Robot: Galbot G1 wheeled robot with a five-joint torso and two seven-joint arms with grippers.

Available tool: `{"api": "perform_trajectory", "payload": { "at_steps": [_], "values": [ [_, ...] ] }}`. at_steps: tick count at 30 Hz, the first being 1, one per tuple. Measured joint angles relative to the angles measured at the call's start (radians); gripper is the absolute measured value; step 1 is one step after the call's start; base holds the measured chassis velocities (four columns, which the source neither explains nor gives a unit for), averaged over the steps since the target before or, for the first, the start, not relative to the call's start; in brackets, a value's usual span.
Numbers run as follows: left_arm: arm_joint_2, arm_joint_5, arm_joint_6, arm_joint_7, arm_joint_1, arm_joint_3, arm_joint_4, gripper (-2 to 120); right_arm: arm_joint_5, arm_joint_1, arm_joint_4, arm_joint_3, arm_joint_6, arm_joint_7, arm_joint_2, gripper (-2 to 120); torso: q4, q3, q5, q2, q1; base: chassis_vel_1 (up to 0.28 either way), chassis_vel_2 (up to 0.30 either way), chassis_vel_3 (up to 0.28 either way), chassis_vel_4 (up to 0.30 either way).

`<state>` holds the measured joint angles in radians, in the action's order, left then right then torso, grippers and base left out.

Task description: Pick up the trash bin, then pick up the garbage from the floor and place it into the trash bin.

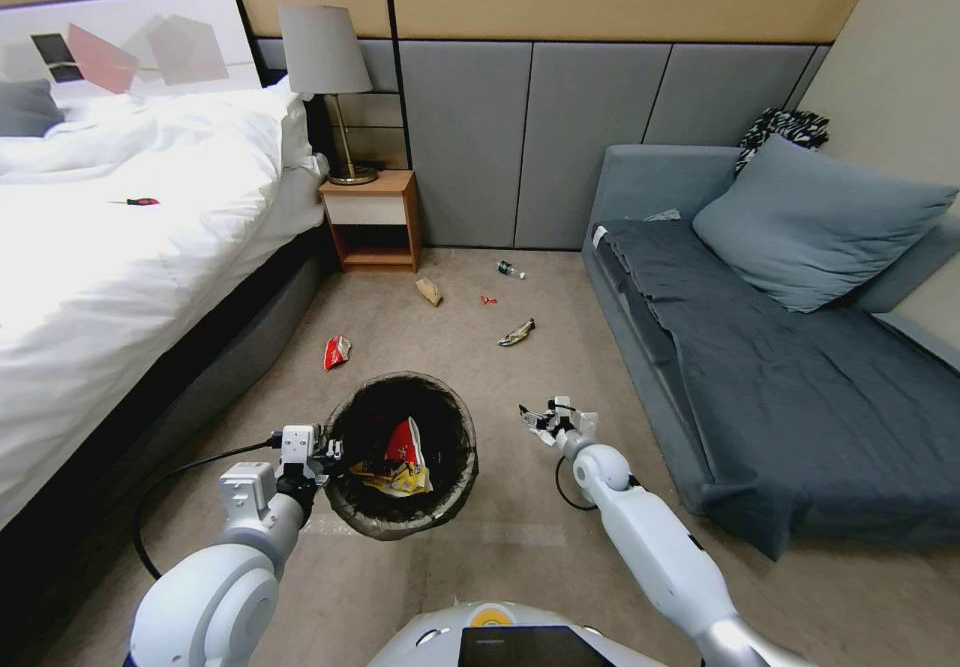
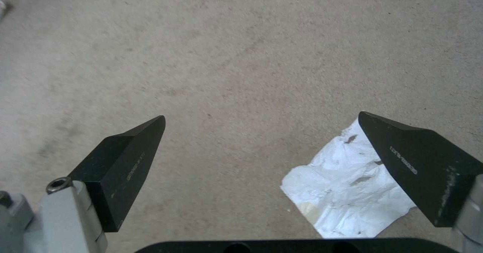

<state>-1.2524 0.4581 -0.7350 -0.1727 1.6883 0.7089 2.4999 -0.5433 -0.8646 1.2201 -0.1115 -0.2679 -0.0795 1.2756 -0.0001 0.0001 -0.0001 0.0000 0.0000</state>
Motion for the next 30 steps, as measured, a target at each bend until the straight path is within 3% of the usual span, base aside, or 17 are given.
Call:
{"api": "perform_trajectory", "payload": {
  "at_steps": [14, 30],
  "values": [
    [0.003, 0.006, -0.001, 0.005, 0.003, 0.002, 0.000, 1, 0.072, 0.145, -0.274, 0.008, 0.059, 0.026, 0.061, 100, 0.0000, 0.000, 0.0001, 0.000, 0.000, 0.000, 0.000, 0.000, 0.000],
    [0.019, 0.026, -0.001, 0.005, -0.004, 0.007, 0.000, 1, 0.100, 0.182, -0.369, -0.013, 0.054, 0.003, 0.078, 100, 0.0001, 0.000, 0.0001, 0.000, 0.000, 0.000, 0.000, 0.000, 0.000]
  ]
}}
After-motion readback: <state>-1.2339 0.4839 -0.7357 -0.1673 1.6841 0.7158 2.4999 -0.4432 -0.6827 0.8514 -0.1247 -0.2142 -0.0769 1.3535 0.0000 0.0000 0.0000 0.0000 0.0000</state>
